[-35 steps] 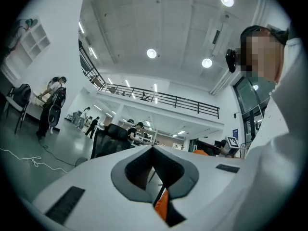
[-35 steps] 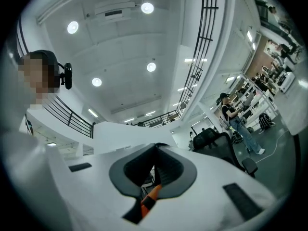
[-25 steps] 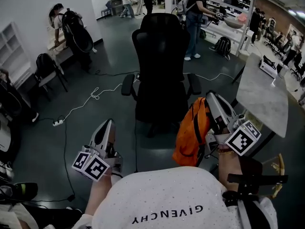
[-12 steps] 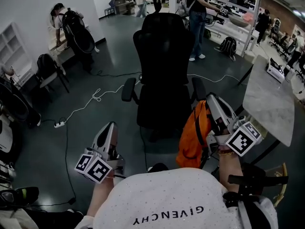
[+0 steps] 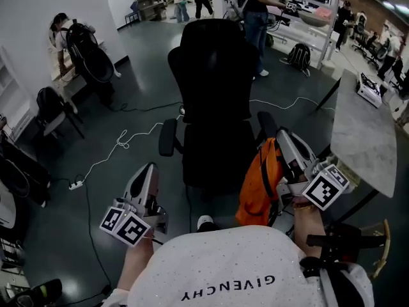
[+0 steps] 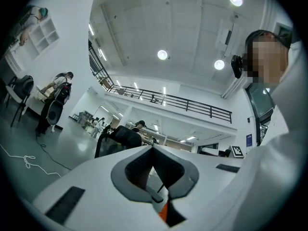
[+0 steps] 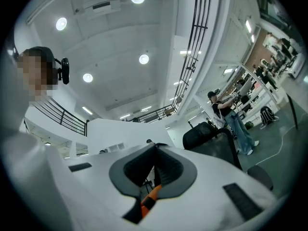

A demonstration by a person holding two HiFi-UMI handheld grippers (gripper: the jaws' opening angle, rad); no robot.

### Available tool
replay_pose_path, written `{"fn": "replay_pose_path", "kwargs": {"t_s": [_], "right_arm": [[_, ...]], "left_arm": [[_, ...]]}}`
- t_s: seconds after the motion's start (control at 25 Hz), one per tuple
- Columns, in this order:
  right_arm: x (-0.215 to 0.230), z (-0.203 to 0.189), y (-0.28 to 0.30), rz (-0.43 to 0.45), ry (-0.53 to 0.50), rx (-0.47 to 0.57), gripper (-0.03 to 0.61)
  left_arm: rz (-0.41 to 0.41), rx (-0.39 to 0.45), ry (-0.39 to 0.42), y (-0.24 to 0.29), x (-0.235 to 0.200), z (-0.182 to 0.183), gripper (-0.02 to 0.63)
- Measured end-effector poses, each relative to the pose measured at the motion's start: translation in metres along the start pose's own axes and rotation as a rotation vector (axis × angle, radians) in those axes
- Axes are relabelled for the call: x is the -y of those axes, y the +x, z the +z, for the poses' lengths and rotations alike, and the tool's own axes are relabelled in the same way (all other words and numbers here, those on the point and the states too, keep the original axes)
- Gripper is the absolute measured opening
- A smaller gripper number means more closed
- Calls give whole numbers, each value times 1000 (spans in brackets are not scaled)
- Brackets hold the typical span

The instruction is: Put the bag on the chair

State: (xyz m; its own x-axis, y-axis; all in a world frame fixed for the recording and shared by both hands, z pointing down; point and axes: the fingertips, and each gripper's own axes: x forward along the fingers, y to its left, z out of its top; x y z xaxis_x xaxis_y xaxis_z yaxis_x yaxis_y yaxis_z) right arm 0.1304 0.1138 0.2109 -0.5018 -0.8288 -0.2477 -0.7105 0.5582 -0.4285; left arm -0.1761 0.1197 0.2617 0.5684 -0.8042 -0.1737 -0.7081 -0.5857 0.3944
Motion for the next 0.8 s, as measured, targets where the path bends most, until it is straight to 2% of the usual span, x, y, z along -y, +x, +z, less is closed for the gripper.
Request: {"fn": "replay_pose_path", "kwargs": {"t_s": [0.44, 0.8], "right_arm": [[36, 4, 120, -88, -25, 37, 2], [71, -37, 193, -143, 14, 4, 2]], "left_arm": [[-77, -61, 3, 95, -103, 42, 2], [-86, -124, -22, 135, -178, 28, 2]]}}
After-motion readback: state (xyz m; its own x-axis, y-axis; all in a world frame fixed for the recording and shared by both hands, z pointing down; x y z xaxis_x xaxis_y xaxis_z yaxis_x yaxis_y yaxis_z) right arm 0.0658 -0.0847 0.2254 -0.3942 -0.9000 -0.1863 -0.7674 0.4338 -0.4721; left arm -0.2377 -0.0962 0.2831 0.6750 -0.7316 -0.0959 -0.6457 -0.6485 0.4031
